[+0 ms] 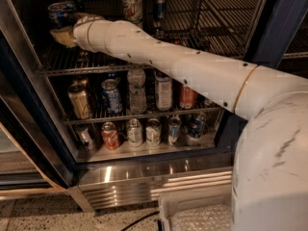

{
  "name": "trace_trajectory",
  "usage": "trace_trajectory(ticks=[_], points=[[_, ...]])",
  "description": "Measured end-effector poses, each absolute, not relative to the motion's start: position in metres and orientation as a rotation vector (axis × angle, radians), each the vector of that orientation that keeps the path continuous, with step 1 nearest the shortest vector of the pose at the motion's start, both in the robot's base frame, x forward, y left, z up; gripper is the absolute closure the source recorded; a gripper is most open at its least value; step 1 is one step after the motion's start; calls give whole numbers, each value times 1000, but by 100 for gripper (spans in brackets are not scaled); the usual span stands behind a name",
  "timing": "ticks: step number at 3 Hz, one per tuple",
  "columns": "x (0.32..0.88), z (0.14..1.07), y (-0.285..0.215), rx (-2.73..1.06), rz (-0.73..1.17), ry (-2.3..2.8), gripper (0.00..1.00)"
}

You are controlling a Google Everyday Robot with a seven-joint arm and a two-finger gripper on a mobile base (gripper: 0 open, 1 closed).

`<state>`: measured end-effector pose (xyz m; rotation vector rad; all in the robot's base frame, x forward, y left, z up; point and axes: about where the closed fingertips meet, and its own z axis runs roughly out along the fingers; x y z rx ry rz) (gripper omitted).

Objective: Pick pepsi can from top shelf of fridge

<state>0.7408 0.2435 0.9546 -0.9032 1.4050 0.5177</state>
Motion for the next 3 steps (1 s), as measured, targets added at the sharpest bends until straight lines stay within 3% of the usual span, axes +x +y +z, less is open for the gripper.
trace_trajectory(ticks=[1,3], points=[[741,955,244,-903,518,1405,95],[733,959,244,-894,515,1390,100]])
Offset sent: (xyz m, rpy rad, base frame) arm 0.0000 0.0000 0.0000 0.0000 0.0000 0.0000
